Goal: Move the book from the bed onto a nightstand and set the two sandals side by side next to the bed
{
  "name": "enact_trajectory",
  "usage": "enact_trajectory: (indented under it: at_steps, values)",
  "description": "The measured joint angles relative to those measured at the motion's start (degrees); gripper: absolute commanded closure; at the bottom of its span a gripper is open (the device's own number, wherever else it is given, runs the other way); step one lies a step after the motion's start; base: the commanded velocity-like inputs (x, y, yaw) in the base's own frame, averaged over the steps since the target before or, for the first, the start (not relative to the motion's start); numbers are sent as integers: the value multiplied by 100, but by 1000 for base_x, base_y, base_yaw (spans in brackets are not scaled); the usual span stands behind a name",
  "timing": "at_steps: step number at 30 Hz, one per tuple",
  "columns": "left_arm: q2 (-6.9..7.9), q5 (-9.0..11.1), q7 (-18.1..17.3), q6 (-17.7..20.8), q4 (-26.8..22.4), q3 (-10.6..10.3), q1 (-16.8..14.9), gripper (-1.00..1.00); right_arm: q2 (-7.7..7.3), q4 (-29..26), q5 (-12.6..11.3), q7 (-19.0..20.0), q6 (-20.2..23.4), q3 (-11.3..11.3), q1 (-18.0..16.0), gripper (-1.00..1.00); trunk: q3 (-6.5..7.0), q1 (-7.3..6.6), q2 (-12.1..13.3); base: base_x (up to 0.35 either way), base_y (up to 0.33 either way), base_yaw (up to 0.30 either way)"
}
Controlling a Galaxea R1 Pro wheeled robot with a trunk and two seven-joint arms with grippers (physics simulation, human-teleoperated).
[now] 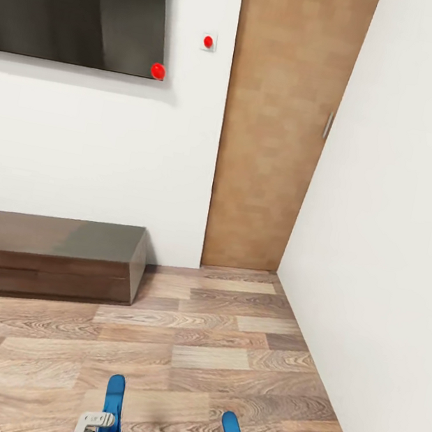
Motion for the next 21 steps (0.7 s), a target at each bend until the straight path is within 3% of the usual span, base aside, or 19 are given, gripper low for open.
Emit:
enact_trajectory:
  at_steps: [21]
  values:
    - [0,1,0,0,0,1,-3,100,0,-1,0,1,-9,-5,0,-100,0,-1,0,10,-9,284]
